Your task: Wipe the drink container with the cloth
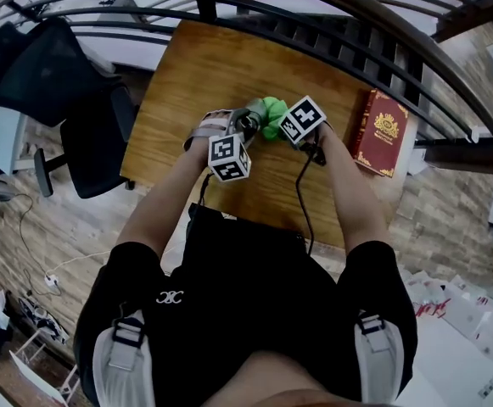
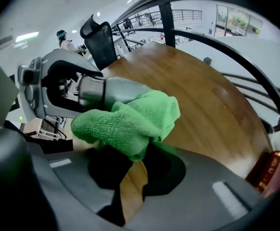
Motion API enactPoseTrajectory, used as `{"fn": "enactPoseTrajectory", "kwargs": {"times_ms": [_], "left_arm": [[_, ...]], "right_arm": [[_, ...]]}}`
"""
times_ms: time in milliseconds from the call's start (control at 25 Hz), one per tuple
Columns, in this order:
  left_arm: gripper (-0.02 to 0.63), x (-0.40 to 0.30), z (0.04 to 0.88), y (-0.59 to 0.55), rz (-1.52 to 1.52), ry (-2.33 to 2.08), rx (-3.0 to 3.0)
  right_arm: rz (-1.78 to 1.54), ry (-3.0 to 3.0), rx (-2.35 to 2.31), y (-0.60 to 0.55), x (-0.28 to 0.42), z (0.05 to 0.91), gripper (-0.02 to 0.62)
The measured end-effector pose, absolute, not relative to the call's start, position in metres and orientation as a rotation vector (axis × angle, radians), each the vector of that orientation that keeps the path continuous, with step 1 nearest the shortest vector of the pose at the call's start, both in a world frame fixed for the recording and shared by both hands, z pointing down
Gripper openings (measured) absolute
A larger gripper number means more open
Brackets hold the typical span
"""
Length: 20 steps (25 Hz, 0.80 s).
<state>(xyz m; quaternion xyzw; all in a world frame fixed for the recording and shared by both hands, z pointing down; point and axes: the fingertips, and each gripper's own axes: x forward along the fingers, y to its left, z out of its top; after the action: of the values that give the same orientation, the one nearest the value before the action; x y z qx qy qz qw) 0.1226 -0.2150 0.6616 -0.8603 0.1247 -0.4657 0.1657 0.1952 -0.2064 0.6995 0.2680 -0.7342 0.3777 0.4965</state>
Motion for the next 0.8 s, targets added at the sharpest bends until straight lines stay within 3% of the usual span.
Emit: {"fn": "enactPoseTrajectory", "kwargs": {"times_ms": [400,800], "left_arm": [[0.311,0.145,0.646,-0.245,-1.297,0.484,-2.823],[0.313,0.155,0.641,-0.264,-1.232,0.664,-2.939]], "right_arm": [[0.967,-1.998,1.264,-0.197,0.242,0.618,0.058],[0.617,-2.065,1.823,-0.171,0.275,0.504,0.057]]}}
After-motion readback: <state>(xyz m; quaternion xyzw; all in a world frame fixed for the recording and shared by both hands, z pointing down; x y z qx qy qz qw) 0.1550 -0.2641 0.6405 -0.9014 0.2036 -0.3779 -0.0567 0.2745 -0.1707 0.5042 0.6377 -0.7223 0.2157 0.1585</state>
